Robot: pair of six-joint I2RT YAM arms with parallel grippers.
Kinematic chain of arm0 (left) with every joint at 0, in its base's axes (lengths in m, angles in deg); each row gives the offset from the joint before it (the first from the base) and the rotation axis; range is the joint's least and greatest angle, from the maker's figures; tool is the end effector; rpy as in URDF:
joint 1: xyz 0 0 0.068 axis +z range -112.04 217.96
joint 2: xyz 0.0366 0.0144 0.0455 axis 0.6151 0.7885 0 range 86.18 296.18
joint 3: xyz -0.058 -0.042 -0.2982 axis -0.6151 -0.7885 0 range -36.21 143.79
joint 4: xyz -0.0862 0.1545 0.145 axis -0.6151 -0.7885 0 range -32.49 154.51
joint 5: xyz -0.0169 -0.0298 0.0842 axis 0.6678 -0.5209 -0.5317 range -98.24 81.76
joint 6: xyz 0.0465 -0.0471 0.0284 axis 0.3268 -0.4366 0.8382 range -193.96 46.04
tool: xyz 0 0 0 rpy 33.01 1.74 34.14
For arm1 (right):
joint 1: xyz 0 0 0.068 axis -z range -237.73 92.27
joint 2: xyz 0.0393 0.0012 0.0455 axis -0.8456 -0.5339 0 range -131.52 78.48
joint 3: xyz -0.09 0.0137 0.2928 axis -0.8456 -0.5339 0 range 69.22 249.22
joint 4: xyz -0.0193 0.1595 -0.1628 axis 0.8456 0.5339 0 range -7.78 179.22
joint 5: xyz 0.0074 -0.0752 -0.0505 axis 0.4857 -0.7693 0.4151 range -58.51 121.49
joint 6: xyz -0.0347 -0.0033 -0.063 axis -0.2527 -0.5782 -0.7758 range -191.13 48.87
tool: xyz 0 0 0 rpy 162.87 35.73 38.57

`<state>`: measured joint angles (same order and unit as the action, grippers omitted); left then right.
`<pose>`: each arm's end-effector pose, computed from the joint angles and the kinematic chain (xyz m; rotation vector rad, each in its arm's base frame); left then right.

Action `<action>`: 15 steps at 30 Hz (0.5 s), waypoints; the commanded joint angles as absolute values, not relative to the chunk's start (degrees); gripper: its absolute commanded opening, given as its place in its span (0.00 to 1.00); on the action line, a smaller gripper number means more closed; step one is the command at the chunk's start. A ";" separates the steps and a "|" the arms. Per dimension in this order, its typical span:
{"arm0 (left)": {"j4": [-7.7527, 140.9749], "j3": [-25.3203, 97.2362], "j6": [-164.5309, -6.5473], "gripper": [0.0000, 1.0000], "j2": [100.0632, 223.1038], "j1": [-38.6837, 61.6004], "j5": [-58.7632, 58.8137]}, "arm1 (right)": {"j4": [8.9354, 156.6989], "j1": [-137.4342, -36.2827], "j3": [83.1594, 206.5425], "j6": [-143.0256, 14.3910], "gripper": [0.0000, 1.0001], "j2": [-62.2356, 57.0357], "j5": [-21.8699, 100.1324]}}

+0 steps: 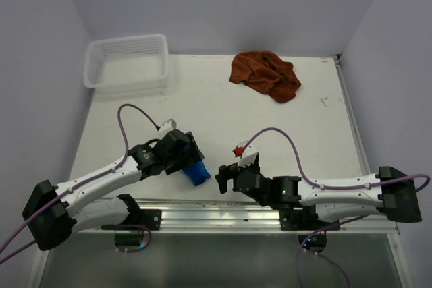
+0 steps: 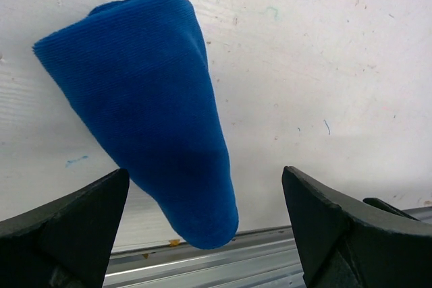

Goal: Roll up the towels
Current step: Roll the towel

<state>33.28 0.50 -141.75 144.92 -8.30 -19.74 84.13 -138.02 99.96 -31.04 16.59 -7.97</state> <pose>0.1199 -0.1081 0.2398 -0.5647 2.5090 -0.5752 0.0694 0.1812 0.2546 -0.3250 2.0301 0.5899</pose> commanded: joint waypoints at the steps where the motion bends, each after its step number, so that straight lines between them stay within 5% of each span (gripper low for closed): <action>1: 27.79 5.71 -146.11 1.00 149.45 -10.82 -25.45 | 88.72 -138.24 99.37 -27.63 0.99 18.01 -10.87; 15: 24.70 9.75 -151.22 1.00 157.80 -14.78 -31.00 | 94.87 -138.06 93.56 -24.90 0.99 30.05 -13.07</action>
<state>25.68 5.96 -149.86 155.98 -14.44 -26.89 92.53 -138.02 93.79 -26.49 28.16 -9.92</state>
